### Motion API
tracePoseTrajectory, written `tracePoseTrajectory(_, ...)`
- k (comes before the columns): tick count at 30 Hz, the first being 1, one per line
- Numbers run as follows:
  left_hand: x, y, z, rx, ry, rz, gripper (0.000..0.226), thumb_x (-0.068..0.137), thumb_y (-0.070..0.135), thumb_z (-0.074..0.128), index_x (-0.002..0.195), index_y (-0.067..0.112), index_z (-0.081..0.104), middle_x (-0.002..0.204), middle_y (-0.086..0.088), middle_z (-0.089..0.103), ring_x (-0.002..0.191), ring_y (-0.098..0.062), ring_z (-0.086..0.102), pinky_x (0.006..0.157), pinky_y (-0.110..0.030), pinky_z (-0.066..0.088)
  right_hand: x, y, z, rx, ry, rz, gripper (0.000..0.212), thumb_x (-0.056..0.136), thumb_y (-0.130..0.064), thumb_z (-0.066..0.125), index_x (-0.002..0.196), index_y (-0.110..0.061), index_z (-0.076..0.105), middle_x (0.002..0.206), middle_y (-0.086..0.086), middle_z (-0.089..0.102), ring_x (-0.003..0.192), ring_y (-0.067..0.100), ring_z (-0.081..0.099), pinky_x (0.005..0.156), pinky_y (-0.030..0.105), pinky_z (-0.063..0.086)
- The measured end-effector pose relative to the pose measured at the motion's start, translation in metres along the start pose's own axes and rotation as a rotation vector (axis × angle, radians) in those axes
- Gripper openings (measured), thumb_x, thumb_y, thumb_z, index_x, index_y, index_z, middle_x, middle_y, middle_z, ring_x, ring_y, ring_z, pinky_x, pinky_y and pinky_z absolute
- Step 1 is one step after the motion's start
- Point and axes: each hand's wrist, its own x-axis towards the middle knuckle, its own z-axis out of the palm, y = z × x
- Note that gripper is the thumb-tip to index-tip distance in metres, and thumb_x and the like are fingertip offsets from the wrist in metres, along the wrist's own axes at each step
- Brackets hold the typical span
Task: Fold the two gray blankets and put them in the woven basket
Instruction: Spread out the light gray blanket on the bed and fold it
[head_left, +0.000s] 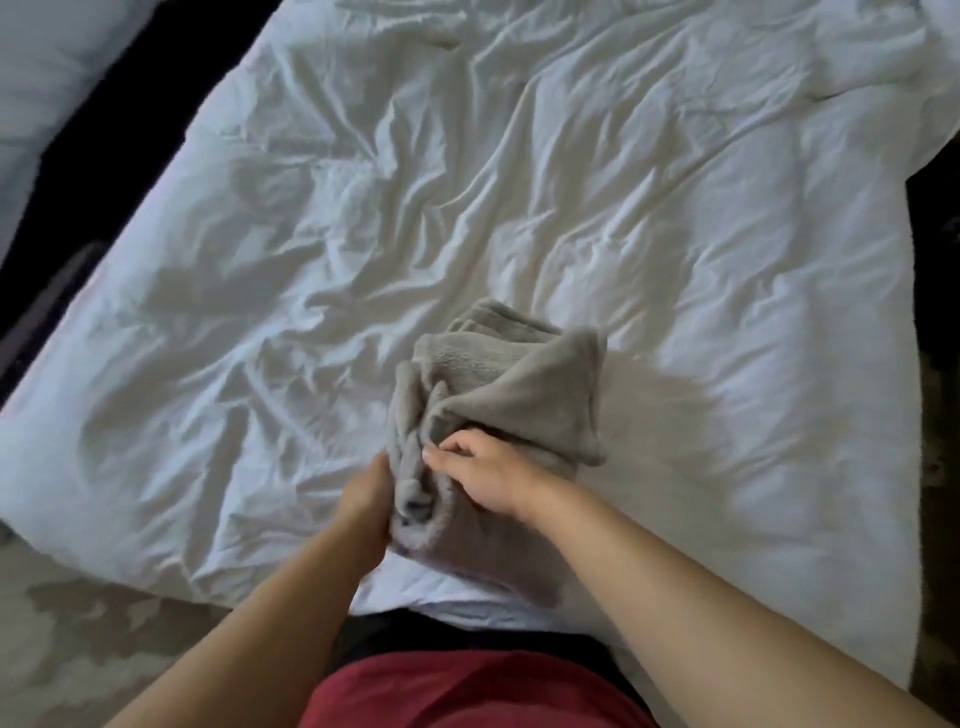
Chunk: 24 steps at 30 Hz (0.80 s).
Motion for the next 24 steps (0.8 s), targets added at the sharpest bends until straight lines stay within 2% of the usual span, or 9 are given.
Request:
tracePoseTrajectory(3, 0.004, 0.0, -0.029, -0.103, 0.068, 0.05, 0.042, 0.088, 0.054, 0.053, 0.105, 0.017, 0.063, 0.093, -0.009, 0.07, 0.075, -0.025, 0.067, 0.06, -0.033, 0.054, 0.016, 0.007, 0.018, -0.197, -0.058, 0.039, 0.042, 0.09, -0.051, 0.053, 0.115, -0.02, 0.064, 0.122, 0.001, 0.048, 0.106, 0.017, 0.054, 0.087, 0.028, 0.044)
tracePoseTrajectory(5, 0.002, -0.003, -0.032, 0.143, 0.023, 0.134, 0.073, 0.071, 0.068, 0.063, 0.127, 0.02, 0.055, 0.116, -0.01, 0.064, 0.097, -0.025, 0.063, 0.073, -0.035, 0.054, 0.019, 0.013, 0.021, -0.281, -0.049, 0.05, 0.034, 0.091, -0.041, 0.055, 0.117, -0.02, 0.063, 0.127, 0.003, 0.046, 0.109, 0.02, 0.054, 0.087, 0.024, 0.041)
tracePoseTrajectory(8, 0.002, -0.021, -0.013, 0.438, -0.086, 0.258, 0.107, 0.059, 0.062, 0.075, 0.147, 0.019, 0.031, 0.144, -0.011, 0.046, 0.129, -0.027, 0.047, 0.099, -0.032, 0.041, 0.016, 0.022, 0.02, -0.383, -0.007, 0.084, 0.032, 0.088, -0.019, 0.056, 0.119, -0.023, 0.063, 0.139, 0.003, 0.046, 0.127, 0.025, 0.044, 0.109, 0.028, 0.031)
tracePoseTrajectory(10, 0.009, -0.032, -0.005, 0.636, -0.066, 0.377, 0.093, 0.068, 0.042, 0.078, 0.143, 0.013, 0.032, 0.14, -0.006, 0.049, 0.129, -0.025, 0.046, 0.098, -0.025, 0.037, 0.012, 0.029, 0.015, -0.46, 0.112, 0.111, 0.035, 0.083, -0.013, 0.055, 0.114, -0.027, 0.066, 0.133, 0.001, 0.052, 0.125, 0.026, 0.043, 0.109, 0.026, 0.03)
tracePoseTrajectory(13, 0.013, -0.042, 0.002, 0.907, 0.006, 0.524, 0.072, 0.076, 0.02, 0.062, 0.141, 0.014, 0.033, 0.138, -0.009, 0.048, 0.127, -0.027, 0.046, 0.1, -0.032, 0.041, 0.011, 0.042, 0.003, -0.667, 0.382, 0.17, 0.034, 0.083, -0.016, 0.056, 0.115, -0.015, 0.067, 0.126, 0.013, 0.057, 0.123, 0.032, 0.046, 0.104, 0.031, 0.035)
tracePoseTrajectory(16, 0.008, -0.039, 0.014, 1.087, 0.05, 0.583, 0.068, 0.08, 0.013, 0.049, 0.144, 0.027, 0.03, 0.141, -0.001, 0.044, 0.126, -0.028, 0.046, 0.099, -0.035, 0.042, 0.021, 0.05, -0.02, -0.703, 0.572, 0.3, 0.055, 0.088, -0.022, 0.055, 0.14, -0.005, 0.045, 0.145, 0.019, 0.042, 0.135, 0.034, 0.037, 0.111, 0.038, 0.029)
tracePoseTrajectory(18, 0.006, -0.029, 0.025, 1.167, 0.042, 0.689, 0.062, 0.081, 0.013, 0.047, 0.138, 0.032, 0.039, 0.133, 0.003, 0.05, 0.117, -0.028, 0.051, 0.095, -0.039, 0.045, 0.038, 0.045, -0.042, -0.733, 0.529, 0.319, 0.061, 0.097, -0.031, 0.045, 0.149, -0.006, 0.026, 0.153, 0.017, 0.03, 0.141, 0.03, 0.028, 0.116, 0.037, 0.022)
tracePoseTrajectory(21, 0.011, -0.006, 0.027, 0.984, -0.161, 0.83, 0.055, 0.073, 0.007, 0.044, 0.117, 0.037, 0.058, 0.117, 0.011, 0.063, 0.106, -0.012, 0.055, 0.09, -0.028, 0.043, 0.077, 0.019, -0.07, -0.817, 0.485, -0.032, 0.064, 0.097, -0.044, 0.034, 0.151, -0.011, 0.021, 0.156, 0.008, 0.026, 0.144, 0.023, 0.024, 0.118, 0.031, 0.015)
tracePoseTrajectory(24, 0.025, 0.008, 0.009, 0.59, -0.077, 0.617, 0.052, 0.076, -0.003, 0.039, 0.105, 0.033, 0.064, 0.107, 0.006, 0.068, 0.105, -0.011, 0.058, 0.086, -0.021, 0.041, 0.102, 0.003, -0.086, -0.665, 0.442, -0.309, 0.055, 0.098, -0.037, 0.042, 0.15, -0.023, 0.028, 0.155, 0.005, 0.031, 0.143, 0.02, 0.028, 0.116, 0.028, 0.019)
